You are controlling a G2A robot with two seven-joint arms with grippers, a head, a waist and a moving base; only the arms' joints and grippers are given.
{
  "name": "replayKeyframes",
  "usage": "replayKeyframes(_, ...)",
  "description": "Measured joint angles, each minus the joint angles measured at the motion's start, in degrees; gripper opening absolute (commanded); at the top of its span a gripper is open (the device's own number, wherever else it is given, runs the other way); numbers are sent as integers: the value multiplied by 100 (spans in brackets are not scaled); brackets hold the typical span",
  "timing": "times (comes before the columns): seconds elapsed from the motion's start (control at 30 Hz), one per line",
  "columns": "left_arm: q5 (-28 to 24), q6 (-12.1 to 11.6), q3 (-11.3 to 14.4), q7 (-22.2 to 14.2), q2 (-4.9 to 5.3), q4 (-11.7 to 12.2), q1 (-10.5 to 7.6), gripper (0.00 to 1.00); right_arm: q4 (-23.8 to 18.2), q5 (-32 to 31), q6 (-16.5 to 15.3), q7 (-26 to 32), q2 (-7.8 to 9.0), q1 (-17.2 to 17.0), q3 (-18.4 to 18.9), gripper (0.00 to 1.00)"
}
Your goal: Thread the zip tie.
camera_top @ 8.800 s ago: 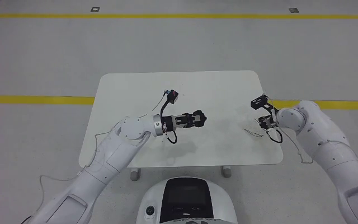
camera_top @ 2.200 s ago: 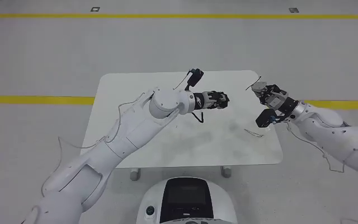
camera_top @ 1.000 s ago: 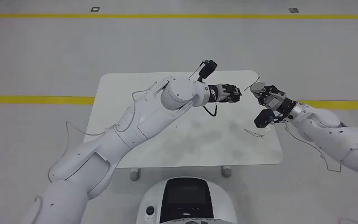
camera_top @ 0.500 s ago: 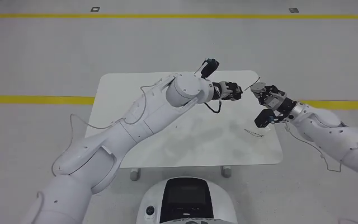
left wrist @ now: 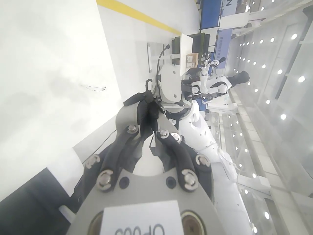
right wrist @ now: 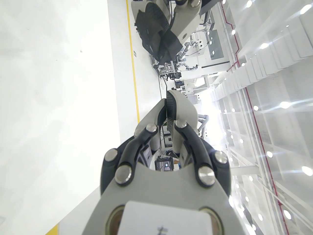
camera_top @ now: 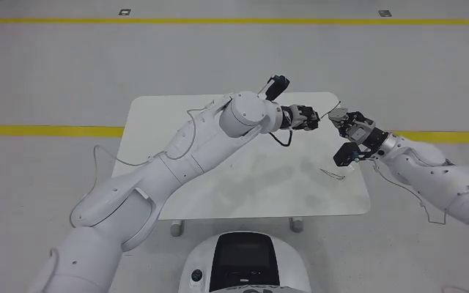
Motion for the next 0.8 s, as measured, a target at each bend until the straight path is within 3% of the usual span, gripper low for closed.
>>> replayKeyframes(0.8, 21, 0, -42, -14, -94, 130, -5, 0, 53, 0, 0, -66, -22, 10, 0, 0)
